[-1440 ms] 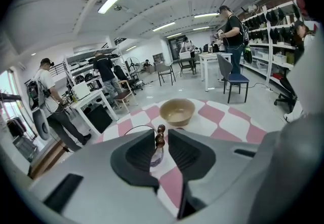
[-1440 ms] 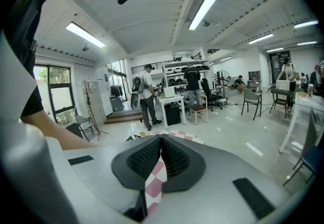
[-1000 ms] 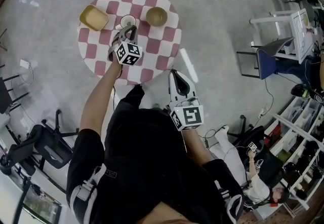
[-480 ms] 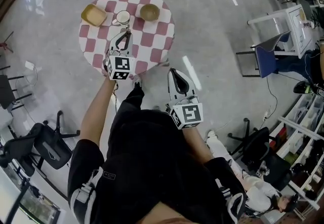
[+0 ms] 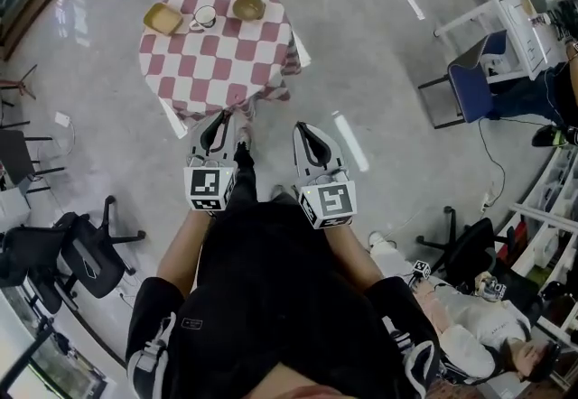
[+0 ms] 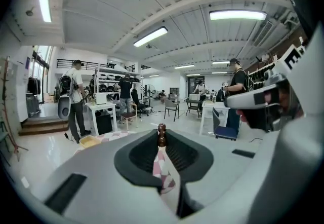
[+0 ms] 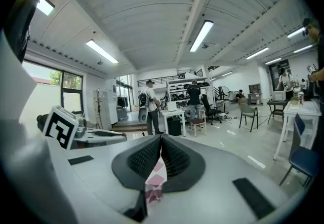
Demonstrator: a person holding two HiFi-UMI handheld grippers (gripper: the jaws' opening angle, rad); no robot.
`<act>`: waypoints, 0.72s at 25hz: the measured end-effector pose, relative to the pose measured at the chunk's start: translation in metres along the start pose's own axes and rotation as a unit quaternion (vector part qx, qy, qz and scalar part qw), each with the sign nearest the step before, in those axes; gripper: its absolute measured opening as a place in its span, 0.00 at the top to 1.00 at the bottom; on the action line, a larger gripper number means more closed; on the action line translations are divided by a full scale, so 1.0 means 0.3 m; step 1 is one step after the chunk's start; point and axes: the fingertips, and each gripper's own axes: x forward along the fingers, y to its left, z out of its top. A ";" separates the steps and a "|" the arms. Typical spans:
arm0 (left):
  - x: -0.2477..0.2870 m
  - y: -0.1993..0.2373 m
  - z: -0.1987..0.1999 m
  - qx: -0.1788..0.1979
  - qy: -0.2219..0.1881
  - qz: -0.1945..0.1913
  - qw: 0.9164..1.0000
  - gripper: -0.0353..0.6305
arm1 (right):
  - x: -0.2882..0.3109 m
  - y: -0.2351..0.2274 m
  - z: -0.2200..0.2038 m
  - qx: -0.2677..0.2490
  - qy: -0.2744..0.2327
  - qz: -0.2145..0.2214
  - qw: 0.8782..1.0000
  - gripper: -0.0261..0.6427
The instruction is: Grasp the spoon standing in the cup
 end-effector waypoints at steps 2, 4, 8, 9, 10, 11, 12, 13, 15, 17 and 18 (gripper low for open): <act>-0.094 -0.082 0.006 -0.006 0.000 -0.002 1.000 0.87 | -0.064 0.018 -0.010 -0.005 0.000 0.006 1.000 0.92; -0.179 -0.142 0.009 -0.007 0.002 -0.004 1.000 0.87 | -0.118 0.044 -0.018 -0.008 0.001 0.011 1.000 0.92; -0.310 -0.212 0.024 -0.008 0.005 -0.011 1.000 0.87 | -0.206 0.093 -0.026 -0.008 0.000 0.009 1.000 0.92; -0.332 -0.224 0.036 -0.009 0.004 -0.013 1.000 0.87 | -0.224 0.099 -0.022 -0.008 0.000 0.006 1.000 0.92; -0.351 -0.235 0.049 -0.011 0.003 -0.017 1.000 0.87 | -0.240 0.104 -0.016 -0.007 -0.002 0.002 1.000 0.92; -0.369 -0.245 0.061 -0.013 0.001 -0.021 1.000 0.87 | -0.254 0.110 -0.008 -0.007 -0.003 -0.002 1.000 0.92; -0.388 -0.255 0.070 -0.014 -0.001 -0.024 1.000 0.87 | -0.268 0.117 -0.001 -0.007 -0.005 -0.006 1.000 0.92; -0.407 -0.265 0.075 -0.014 -0.004 -0.026 1.000 0.87 | -0.280 0.126 0.005 -0.008 -0.007 -0.009 1.000 0.92; -0.441 -0.282 0.075 -0.014 -0.006 -0.033 0.999 0.87 | -0.300 0.148 0.011 -0.008 -0.010 -0.015 1.000 0.92; -0.465 -0.293 0.074 -0.009 -0.006 -0.043 0.999 0.87 | -0.316 0.170 0.012 -0.006 -0.011 -0.024 1.000 0.92; -0.473 -0.293 0.075 -0.007 -0.007 -0.049 0.999 0.87 | -0.321 0.181 0.013 -0.005 -0.011 -0.028 1.000 0.92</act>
